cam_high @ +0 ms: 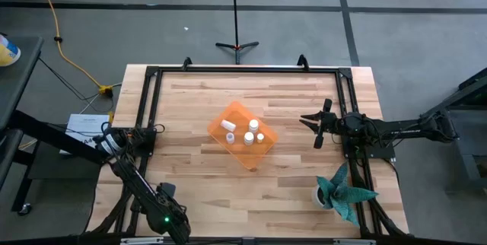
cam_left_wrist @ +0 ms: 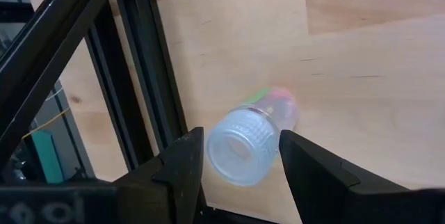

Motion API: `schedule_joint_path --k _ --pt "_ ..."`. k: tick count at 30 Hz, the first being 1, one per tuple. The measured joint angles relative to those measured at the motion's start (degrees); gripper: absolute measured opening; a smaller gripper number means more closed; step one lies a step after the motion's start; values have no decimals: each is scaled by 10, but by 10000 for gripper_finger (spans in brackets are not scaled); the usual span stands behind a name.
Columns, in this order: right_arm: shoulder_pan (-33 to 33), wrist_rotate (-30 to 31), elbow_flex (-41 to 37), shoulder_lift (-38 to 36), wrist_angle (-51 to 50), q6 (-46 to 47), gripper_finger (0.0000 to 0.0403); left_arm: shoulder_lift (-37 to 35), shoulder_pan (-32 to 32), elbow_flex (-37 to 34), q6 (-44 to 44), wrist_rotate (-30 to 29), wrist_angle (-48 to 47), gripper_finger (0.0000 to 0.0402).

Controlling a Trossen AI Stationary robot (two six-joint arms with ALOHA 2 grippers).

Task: Pick and place pill bottles into a basket
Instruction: Put the transparent pill bottle into the orange bin

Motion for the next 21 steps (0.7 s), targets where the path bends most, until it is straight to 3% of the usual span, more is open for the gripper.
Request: schedule_joint_path --k 21 --pt "0 0 0 0 -1 0 62 0 -7 -7 0 -23 18 223"
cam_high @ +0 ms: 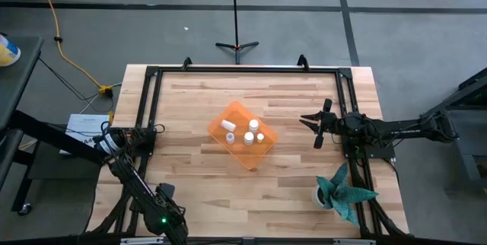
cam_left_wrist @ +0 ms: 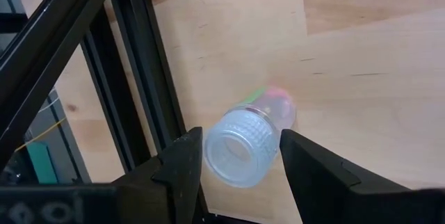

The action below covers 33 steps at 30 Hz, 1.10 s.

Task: Pick and place pill bottles into a basket
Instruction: Put the transparent pill bottle into the orange bin

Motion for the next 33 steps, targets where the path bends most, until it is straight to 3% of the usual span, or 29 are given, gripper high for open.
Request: schedule_joint_path --k 16,23,33 --pt "0 0 0 0 -2 0 62 0 -1 -1 26 -9 6 223" --pt "0 0 0 0 -2 0 62 2 0 -1 48 -56 55 222" --pt "0 0 0 0 0 0 62 3 0 -2 56 -49 46 222"
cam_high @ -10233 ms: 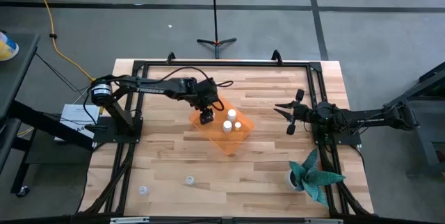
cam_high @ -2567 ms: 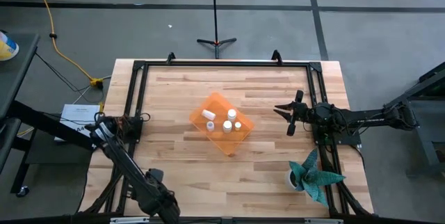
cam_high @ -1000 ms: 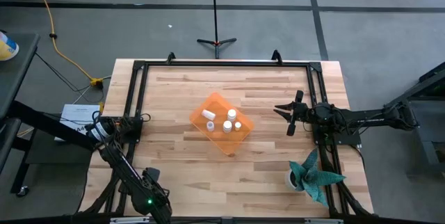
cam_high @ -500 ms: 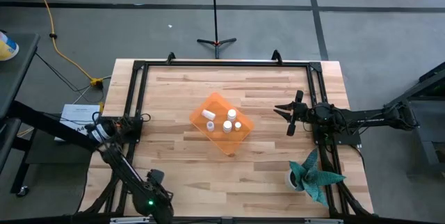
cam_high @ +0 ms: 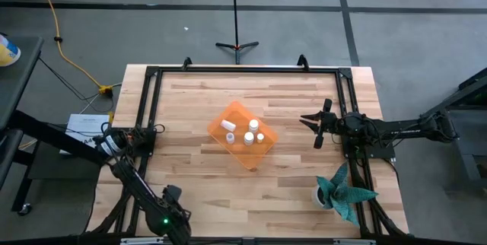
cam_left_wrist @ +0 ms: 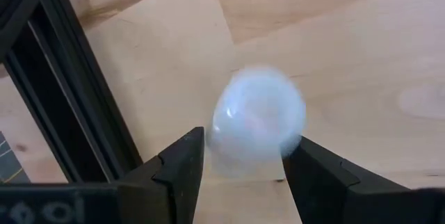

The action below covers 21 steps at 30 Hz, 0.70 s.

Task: Pick and place pill bottles into a basket
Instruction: Put the transparent pill bottle into the orange bin

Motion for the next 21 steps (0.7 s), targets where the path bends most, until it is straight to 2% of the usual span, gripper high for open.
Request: schedule_joint_path --k 4,10,13,17,21 --pt "0 0 0 0 0 0 62 0 0 0 0 3 0 209" --pt "0 0 0 0 0 -7 62 -1 0 0 -2 0 -6 148" --pt "0 0 0 0 -1 -7 62 -2 0 1 -5 -8 -10 130" --pt "0 0 0 0 -4 -9 62 -2 0 1 -28 -9 -10 130" --pt "0 0 0 0 -4 -9 62 -2 0 1 -44 -11 -7 163"
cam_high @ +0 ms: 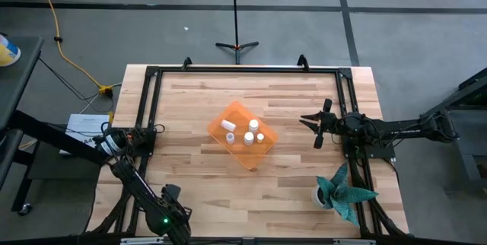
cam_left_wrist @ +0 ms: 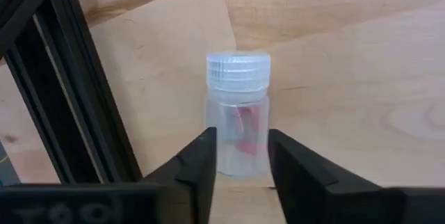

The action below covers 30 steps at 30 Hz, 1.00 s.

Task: Pick and place pill bottles into a basket
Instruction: Put the transparent pill bottle into the orange bin

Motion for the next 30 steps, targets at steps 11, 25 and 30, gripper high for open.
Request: schedule_joint_path --k 11,25,30 --pt "0 0 0 0 -6 0 62 0 0 -27 -6 -15 40 279" --pt "0 1 0 0 -9 0 62 -3 0 -68 11 -24 96 260" --pt "0 1 0 0 -12 0 62 -2 1 -68 16 -27 100 185"
